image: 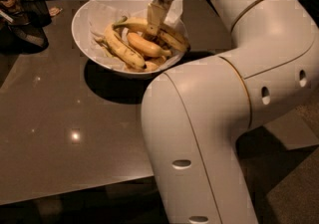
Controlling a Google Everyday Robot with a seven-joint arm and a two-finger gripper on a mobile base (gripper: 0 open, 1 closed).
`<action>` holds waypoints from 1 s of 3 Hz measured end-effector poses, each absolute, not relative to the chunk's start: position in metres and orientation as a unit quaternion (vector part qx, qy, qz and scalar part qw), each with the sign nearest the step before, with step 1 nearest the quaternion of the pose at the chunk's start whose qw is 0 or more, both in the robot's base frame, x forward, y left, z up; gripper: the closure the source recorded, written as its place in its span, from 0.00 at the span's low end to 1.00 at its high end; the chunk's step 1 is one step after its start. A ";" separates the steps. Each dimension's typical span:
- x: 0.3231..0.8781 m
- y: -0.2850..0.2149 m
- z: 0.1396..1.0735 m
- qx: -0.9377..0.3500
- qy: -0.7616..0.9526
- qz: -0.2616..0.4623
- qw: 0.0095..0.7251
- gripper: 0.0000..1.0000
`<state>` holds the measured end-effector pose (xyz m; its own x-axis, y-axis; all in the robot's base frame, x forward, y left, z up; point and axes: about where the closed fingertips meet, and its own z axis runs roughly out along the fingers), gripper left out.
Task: Pick banana from white bowl
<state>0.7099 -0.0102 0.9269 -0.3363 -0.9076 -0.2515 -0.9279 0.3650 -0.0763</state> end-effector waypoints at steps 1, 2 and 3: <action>0.713 -0.010 0.929 -0.562 0.815 0.032 0.137 1.00; 0.682 -0.021 0.952 -0.572 0.807 0.020 0.145 1.00; 0.684 -0.020 0.951 -0.571 0.807 0.019 0.148 1.00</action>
Offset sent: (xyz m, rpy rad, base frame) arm -0.0463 -0.0178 0.0215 -0.0359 -0.0035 0.0142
